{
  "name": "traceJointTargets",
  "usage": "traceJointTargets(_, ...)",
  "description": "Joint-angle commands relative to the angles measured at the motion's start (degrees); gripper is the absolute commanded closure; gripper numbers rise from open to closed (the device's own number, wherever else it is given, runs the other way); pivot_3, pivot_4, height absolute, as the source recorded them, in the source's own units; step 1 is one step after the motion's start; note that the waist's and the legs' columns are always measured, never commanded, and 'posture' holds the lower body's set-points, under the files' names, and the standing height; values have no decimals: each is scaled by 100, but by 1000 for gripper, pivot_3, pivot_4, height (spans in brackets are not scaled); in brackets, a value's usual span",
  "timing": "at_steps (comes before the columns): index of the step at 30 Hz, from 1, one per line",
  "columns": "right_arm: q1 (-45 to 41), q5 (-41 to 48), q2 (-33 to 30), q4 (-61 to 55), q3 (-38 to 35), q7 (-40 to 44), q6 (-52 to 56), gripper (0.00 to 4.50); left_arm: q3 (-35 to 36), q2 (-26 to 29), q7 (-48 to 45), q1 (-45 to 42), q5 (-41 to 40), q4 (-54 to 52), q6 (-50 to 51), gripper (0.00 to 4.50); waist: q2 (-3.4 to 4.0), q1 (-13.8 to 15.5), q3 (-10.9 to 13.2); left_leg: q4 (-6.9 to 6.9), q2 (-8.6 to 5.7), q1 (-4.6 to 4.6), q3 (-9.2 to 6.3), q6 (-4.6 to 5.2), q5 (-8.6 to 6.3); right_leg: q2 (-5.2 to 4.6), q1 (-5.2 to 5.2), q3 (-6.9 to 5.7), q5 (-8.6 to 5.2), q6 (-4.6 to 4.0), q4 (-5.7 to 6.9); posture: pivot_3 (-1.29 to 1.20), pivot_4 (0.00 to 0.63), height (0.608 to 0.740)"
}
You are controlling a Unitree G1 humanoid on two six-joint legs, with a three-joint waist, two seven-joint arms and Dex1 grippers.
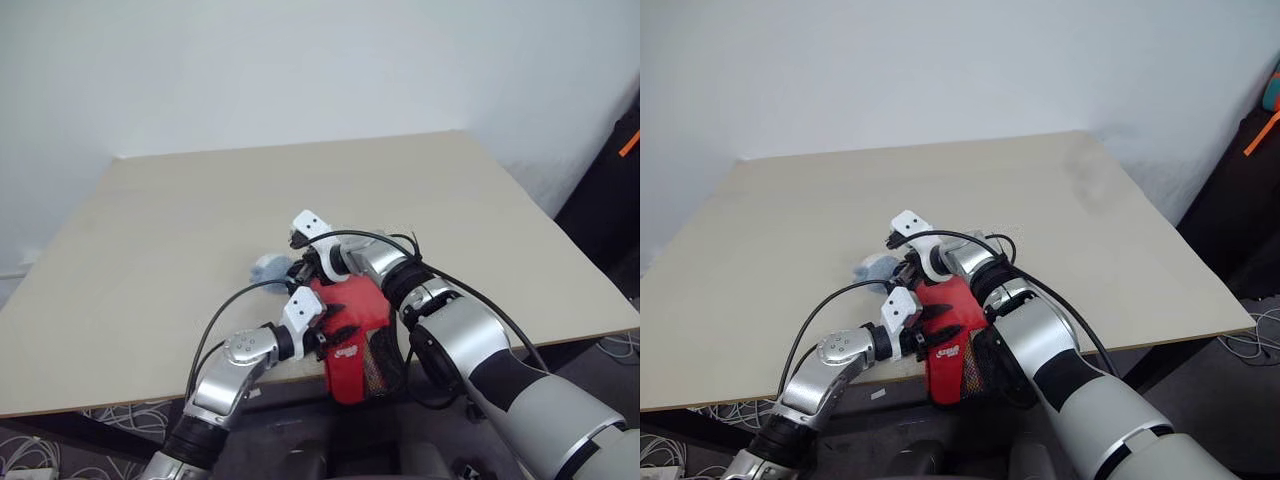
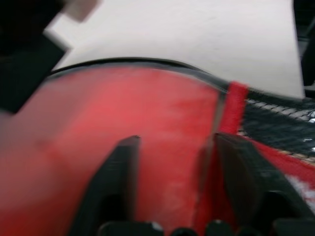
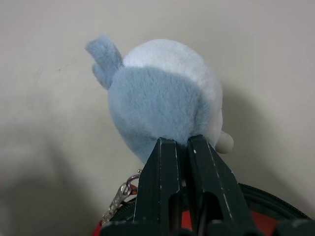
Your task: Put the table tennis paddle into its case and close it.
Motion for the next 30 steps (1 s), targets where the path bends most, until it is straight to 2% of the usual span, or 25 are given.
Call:
traceJointTargets(1,-346,120,407,-138,-154,-80,-44,4500,92,74,83,-3,110,106,131,3471,0,1,0,0,0,0,1,0,0,0,0,1,0,0,0,0,0,698)
traceJointTargets(4,-326,96,402,-131,-166,-82,-37,4500,109,75,96,-7,117,109,167,4461,0,2,0,0,-1,0,0,0,0,-1,2,0,0,0,0,0,0,698)
traceJointTargets(16,-311,157,391,-133,-282,-286,0,4500,-126,70,8,-93,297,205,399,4461,0,14,-1,0,-2,0,1,-1,1,-1,4,-1,0,0,0,0,0,698)
traceJointTargets(25,-335,306,271,51,-779,-1669,86,4500,-213,69,-51,-91,369,249,531,4461,7,15,-7,-2,-5,5,0,-1,1,-3,9,0,0,-1,-1,0,0,698)
traceJointTargets(30,-320,318,264,89,-907,-2005,116,4500,-214,68,-54,-140,390,345,548,4461,11,16,-11,-2,-6,7,1,-1,2,-3,11,0,0,0,-1,0,0,698)
